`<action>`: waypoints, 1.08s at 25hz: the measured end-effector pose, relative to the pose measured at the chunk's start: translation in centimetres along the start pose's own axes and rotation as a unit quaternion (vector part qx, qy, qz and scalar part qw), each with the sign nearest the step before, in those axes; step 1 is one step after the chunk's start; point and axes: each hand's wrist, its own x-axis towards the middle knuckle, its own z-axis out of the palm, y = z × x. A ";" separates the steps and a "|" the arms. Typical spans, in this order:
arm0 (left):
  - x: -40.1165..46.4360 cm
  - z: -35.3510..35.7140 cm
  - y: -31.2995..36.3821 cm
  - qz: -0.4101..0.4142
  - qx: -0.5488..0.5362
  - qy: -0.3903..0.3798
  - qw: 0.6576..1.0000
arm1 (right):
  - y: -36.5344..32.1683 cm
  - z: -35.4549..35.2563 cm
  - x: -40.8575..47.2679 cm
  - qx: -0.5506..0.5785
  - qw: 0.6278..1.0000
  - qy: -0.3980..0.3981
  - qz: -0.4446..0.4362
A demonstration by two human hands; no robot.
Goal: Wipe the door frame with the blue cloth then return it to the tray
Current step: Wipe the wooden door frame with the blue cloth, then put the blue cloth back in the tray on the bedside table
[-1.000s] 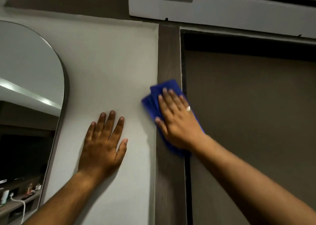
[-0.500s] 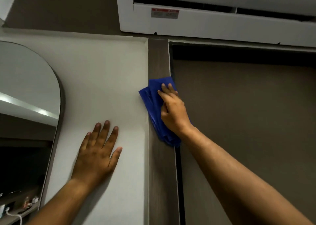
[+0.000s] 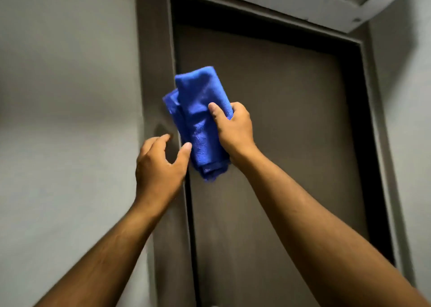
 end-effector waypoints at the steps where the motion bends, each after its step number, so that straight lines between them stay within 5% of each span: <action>1: -0.4 1.3 1.0 -0.048 -0.086 -0.050 0.994 | 0.1 -1.7 -0.8 0.024 1.000 0.009 0.018; 4: -3.6 6.1 5.0 -0.164 -0.286 -0.202 0.922 | 0.8 -9.2 -3.7 0.031 0.996 0.036 0.075; 8: -10.4 12.3 10.3 -0.163 -0.395 -0.319 0.846 | 1.5 -21.0 -9.4 -0.055 0.990 0.064 0.111; 14: -19.5 19.2 17.5 -0.128 -0.392 -0.490 0.768 | 0.9 -37.4 -17.2 -0.144 0.959 0.099 0.222; 27: -52.8 34.0 34.5 -0.290 -0.328 -0.687 0.580 | 2.8 -68.5 -37.6 -0.203 0.844 0.267 0.418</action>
